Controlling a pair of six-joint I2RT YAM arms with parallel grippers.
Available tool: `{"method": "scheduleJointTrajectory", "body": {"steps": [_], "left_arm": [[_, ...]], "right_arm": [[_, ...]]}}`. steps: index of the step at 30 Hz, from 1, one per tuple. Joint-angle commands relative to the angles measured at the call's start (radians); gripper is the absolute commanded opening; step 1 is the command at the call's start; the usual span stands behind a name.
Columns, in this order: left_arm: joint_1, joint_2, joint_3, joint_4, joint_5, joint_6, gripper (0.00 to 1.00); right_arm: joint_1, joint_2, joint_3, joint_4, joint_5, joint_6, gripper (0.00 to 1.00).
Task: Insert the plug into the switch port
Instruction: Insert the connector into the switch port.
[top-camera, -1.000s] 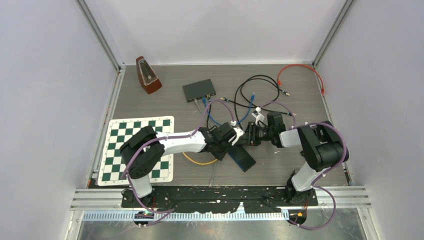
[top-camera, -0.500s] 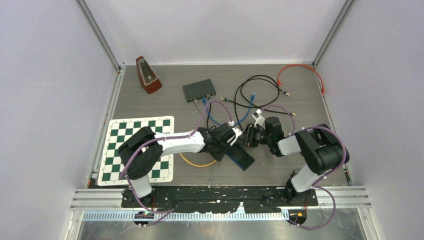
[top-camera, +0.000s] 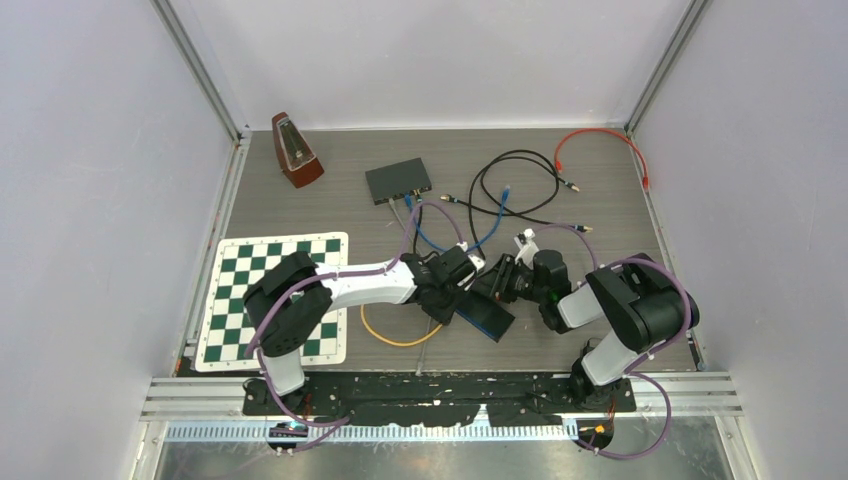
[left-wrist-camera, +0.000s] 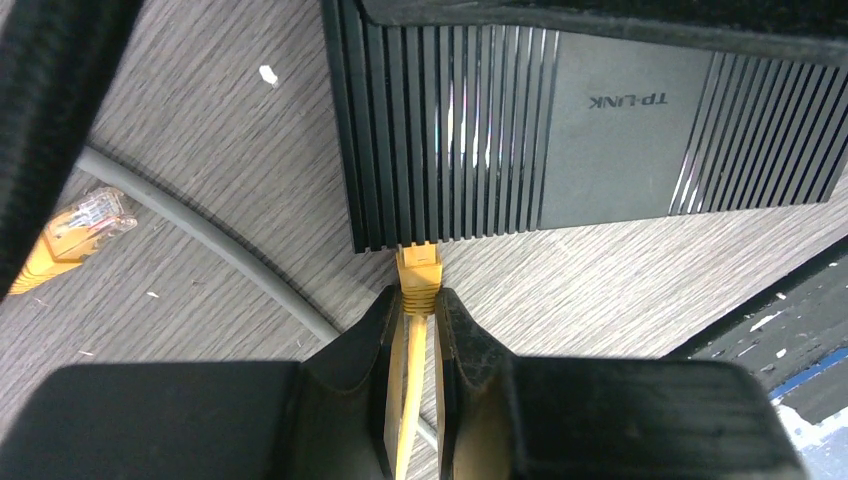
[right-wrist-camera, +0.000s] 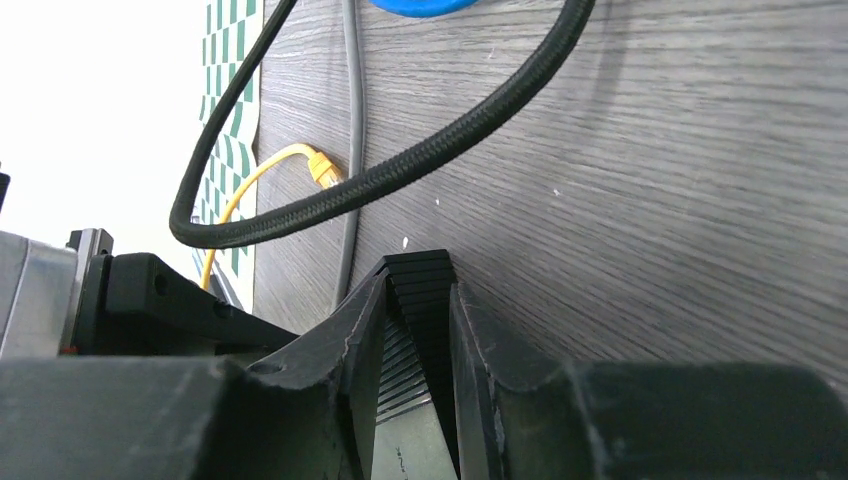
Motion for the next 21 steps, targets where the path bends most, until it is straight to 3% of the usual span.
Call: {"method": "scheduleJointTrajectory", "body": {"steps": [1,7,13,21], "left_arm": [[0.021,-0.032,0.079,0.393,-0.105,-0.054,0.0],[0.038,-0.058,-0.008,0.475,-0.094,-0.009,0.0],[0.038,-0.055,0.002,0.412,-0.146,-0.004,0.0],[0.039,-0.082,0.0,0.501,-0.138,0.022,0.0]], "right_arm": [[0.085,0.02,-0.079,-0.154,-0.165,0.066,0.33],[0.085,0.008,-0.056,-0.192,-0.181,0.033,0.37],[0.085,-0.027,-0.038,-0.325,-0.179,-0.043,0.37],[0.086,-0.032,-0.073,-0.269,-0.198,-0.009,0.34]]}}
